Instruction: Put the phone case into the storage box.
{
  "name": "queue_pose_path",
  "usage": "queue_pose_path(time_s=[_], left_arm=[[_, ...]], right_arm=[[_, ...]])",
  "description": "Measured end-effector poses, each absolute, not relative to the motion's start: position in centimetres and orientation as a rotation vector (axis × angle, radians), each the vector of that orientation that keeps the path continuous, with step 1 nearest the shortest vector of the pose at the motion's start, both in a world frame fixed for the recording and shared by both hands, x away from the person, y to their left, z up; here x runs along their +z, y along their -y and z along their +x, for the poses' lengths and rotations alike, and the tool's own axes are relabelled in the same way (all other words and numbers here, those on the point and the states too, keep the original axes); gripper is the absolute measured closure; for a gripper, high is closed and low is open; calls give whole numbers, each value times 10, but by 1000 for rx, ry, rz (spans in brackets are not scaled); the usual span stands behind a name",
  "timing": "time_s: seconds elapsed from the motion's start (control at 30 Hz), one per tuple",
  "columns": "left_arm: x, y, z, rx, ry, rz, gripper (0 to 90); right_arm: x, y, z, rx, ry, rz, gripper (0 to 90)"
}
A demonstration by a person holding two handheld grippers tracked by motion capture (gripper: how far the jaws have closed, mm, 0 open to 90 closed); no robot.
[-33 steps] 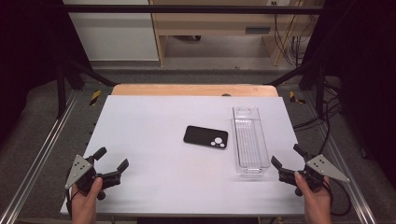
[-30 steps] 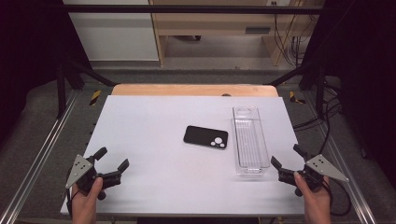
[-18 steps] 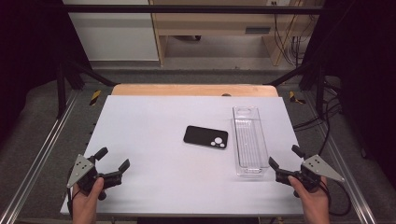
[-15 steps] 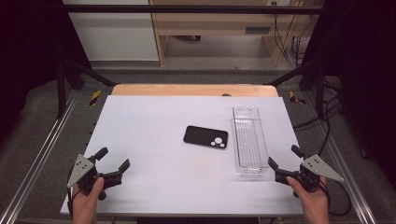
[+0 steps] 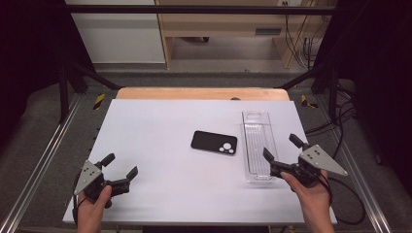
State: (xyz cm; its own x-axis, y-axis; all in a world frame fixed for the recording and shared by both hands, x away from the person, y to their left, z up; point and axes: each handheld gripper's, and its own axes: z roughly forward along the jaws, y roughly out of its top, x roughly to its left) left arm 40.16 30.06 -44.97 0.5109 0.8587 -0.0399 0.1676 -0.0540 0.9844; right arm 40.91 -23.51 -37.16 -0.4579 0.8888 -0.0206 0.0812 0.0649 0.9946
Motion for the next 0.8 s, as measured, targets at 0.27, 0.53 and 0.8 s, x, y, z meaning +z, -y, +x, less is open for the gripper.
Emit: queue_pose_path(time_s=[0.27,0.53,0.8], left_arm=[[-450,-298,403,724,-911,1567,15],[-447,-299,403,709,-917,1536,15],[-449,-299,406,715,-927,1548,15]], right_arm=[[-350,187,439,1476,-1719,1094,69],[-345,147,480,1374,-1763,1101,71],[-350,125,516,1296,-1786,1182,88]])
